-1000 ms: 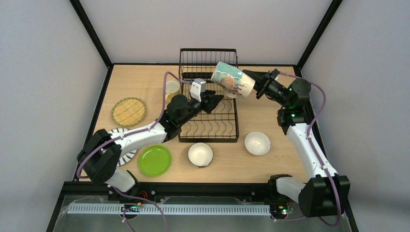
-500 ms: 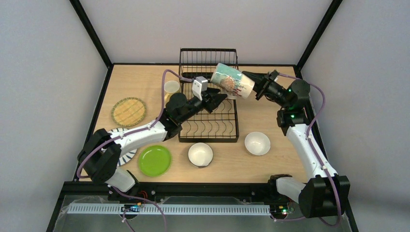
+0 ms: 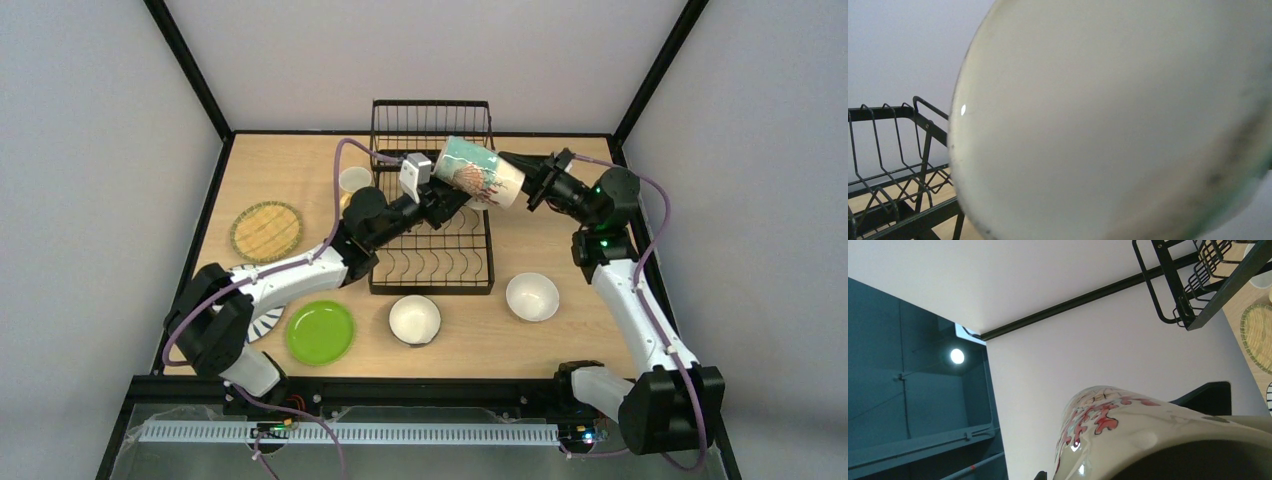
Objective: Load the mixed dishes into the dish rack
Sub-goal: Pass from the right arm to the left
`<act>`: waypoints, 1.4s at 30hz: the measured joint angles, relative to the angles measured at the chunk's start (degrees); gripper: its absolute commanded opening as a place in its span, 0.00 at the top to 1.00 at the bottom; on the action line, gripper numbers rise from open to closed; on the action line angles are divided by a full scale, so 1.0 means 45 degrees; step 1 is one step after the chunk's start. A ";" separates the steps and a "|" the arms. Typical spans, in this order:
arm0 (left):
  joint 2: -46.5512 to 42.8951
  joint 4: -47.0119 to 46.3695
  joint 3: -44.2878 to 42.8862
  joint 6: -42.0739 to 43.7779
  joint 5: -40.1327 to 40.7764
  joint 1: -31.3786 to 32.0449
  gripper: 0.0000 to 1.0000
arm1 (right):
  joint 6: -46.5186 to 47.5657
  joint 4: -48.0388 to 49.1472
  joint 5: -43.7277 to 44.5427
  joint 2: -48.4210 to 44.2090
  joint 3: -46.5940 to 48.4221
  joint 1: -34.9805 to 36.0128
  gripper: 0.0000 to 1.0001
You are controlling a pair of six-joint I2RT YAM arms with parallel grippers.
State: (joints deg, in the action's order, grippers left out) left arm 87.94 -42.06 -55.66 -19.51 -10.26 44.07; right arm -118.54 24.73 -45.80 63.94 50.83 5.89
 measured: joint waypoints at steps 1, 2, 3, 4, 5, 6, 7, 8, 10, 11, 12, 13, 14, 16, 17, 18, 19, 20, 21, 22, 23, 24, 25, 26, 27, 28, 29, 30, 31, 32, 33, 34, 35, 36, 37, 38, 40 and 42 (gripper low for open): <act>0.0034 -0.0005 -0.0005 0.0005 -0.0010 -0.0024 0.01 | 0.0005 0.0000 -0.0015 -0.0029 0.0000 0.0024 1.00; 0.0063 -0.0005 -0.0015 0.0005 -0.0019 -0.0049 0.01 | 0.0000 -0.0005 -0.0019 -0.0058 0.0000 0.0034 1.00; 0.0102 -0.0010 -0.0019 0.0000 -0.0049 -0.0083 0.01 | 0.0000 0.0000 -0.0029 -0.0087 0.0000 0.0058 1.00; 0.0136 -0.0010 -0.0029 0.0005 -0.0063 -0.0107 0.01 | 0.0000 0.0000 -0.0024 -0.0117 0.0000 0.0087 1.00; 0.0160 -0.0005 -0.0044 0.0000 -0.0087 -0.0141 0.01 | 0.0000 0.0000 -0.0029 -0.0141 0.0000 0.0141 1.00; 0.0170 -0.0010 -0.0053 0.0005 -0.0121 -0.0151 0.01 | 0.0000 0.0005 -0.0029 -0.0160 0.0000 0.0219 1.00; 0.0175 -0.0010 -0.0068 0.0005 -0.0180 -0.0175 0.01 | 0.0000 0.0000 -0.0029 -0.0170 0.0000 0.0291 1.00; 0.0175 -0.0015 -0.0068 0.0010 -0.0233 -0.0194 0.01 | -0.0005 0.0005 -0.0024 -0.0180 0.0000 0.0345 1.00; 0.0219 -0.0102 -0.0073 0.0005 -0.0413 -0.0233 0.01 | -0.0005 0.0005 -0.0015 -0.0223 0.0000 0.0423 1.00; 0.0248 -0.0146 -0.0073 0.0000 -0.0461 -0.0257 0.01 | -0.0005 0.0000 -0.0019 -0.0253 0.0000 0.0437 1.00; 0.0282 -0.0248 -0.0073 -0.0005 -0.0573 -0.0287 0.01 | -0.0005 -0.0010 -0.0019 -0.0282 0.0000 0.0452 1.00; 0.0306 -0.0321 -0.0073 -0.0015 -0.0646 -0.0291 0.01 | 0.0000 -0.0010 -0.0019 -0.0311 -0.0005 0.0452 1.00; 0.0325 -0.0408 -0.0073 -0.0029 -0.0763 -0.0291 0.01 | -0.0005 -0.0005 -0.0015 -0.0359 -0.0034 0.0457 1.00; 0.0350 -0.0534 -0.0073 -0.0058 -0.1073 -0.0301 0.01 | -0.0019 -0.0005 -0.0015 -0.0461 -0.0102 0.0457 1.00; 0.0364 -0.0588 -0.0073 -0.0097 -0.1224 -0.0301 0.01 | -0.0024 -0.0005 -0.0019 -0.0500 -0.0121 0.0457 1.00; 0.0384 -0.0661 -0.0073 -0.0126 -0.1413 -0.0301 0.01 | -0.0034 -0.0005 -0.0019 -0.0520 -0.0126 0.0457 1.00; 0.0389 -0.0758 -0.0087 -0.0160 -0.1671 -0.0306 0.01 | -0.0039 -0.0010 -0.0019 -0.0539 -0.0141 0.0457 1.00; 0.0427 -0.0777 -0.0117 -0.0199 -0.1831 -0.0306 0.01 | -0.0049 -0.0005 -0.0015 -0.0563 -0.0160 0.0457 1.00; 0.0466 -0.0831 -0.0146 -0.0238 -0.2074 -0.0306 0.01 | -0.0053 0.0005 0.0010 -0.0602 -0.0194 0.0452 1.00; 0.0486 -0.0865 -0.0170 -0.0287 -0.2317 -0.0311 0.01 | -0.0058 0.0005 0.0029 -0.0641 -0.0238 0.0447 1.00; 0.0495 -0.0865 -0.0185 -0.0311 -0.2531 -0.0316 0.01 | -0.0058 0.0005 0.0053 -0.0699 -0.0301 0.0447 1.00; 0.0495 -0.0860 -0.0204 -0.0311 -0.2778 -0.0325 0.01 | -0.0068 0.0010 0.0078 -0.0753 -0.0364 0.0447 1.00; 0.0495 -0.0840 -0.0233 -0.0316 -0.3021 -0.0335 0.01 | -0.0087 0.0015 0.0083 -0.0797 -0.0398 0.0447 1.00; 0.0500 -0.0758 -0.0306 -0.0330 -0.3274 -0.0359 0.01 | -0.0097 0.0010 0.0097 -0.0835 -0.0413 0.0442 1.00; 0.0505 -0.0656 -0.0413 -0.0340 -0.3483 -0.0369 0.01 | -0.0102 0.0015 0.0136 -0.0865 -0.0418 0.0432 1.00; 0.0515 -0.0491 -0.0578 -0.0335 -0.3740 -0.0389 0.01 | -0.0107 0.0029 0.0223 -0.0899 -0.0418 0.0432 1.00; 0.0525 -0.0340 -0.0719 -0.0345 -0.3954 -0.0393 0.01 | -0.0102 0.0053 0.0267 -0.0928 -0.0418 0.0418 1.00; 0.0549 -0.0243 -0.0831 -0.0359 -0.4124 -0.0398 0.01 | -0.0117 0.0058 0.0311 -0.0967 -0.0418 0.0398 1.00; 0.0568 -0.0180 -0.0918 -0.0384 -0.4284 -0.0418 0.01 | -0.0126 0.0058 0.0311 -0.1010 -0.0418 0.0379 1.00; 0.0573 -0.0155 -0.0962 -0.0389 -0.4391 -0.0437 0.01 | -0.0131 0.0049 0.0321 -0.1059 -0.0423 0.0374 1.00; 0.0573 -0.0151 -0.0986 -0.0393 -0.4493 -0.0447 0.01 | -0.0136 0.0053 0.0321 -0.1098 -0.0427 0.0374 1.00; 0.0573 -0.0141 -0.0996 -0.0398 -0.4546 -0.0452 0.01 | -0.0141 0.0039 0.0321 -0.1127 -0.0432 0.0374 1.00; 0.0573 -0.0112 -0.1020 -0.0398 -0.4595 -0.0452 0.01 | -0.0141 0.0015 0.0321 -0.1156 -0.0442 0.0374 1.00; 0.0573 -0.0015 -0.1064 -0.0403 -0.4634 -0.0457 0.01 | -0.0146 0.0000 0.0330 -0.1185 -0.0461 0.0369 1.00; 0.0578 0.0146 -0.1151 -0.0413 -0.4692 -0.0471 0.01 | -0.0151 0.0000 0.0364 -0.1209 -0.0486 0.0359 1.00; 0.0593 0.0321 -0.1253 -0.0423 -0.4731 -0.0481 0.01 | -0.0155 -0.0005 0.0413 -0.1229 -0.0500 0.0350 1.00; 0.0675 0.0631 -0.1525 -0.0437 -0.4828 -0.0510 0.02 | -0.0165 -0.0005 0.0534 -0.1273 -0.0500 0.0311 1.00; 0.0777 0.0811 -0.1739 -0.0447 -0.4872 -0.0525 0.04 | -0.0194 -0.0010 0.0656 -0.1316 -0.0500 0.0267 1.00</act>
State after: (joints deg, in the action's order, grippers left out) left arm 91.44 -38.41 -63.48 -21.52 -32.18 41.71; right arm -119.42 24.69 -42.85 58.02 48.58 7.09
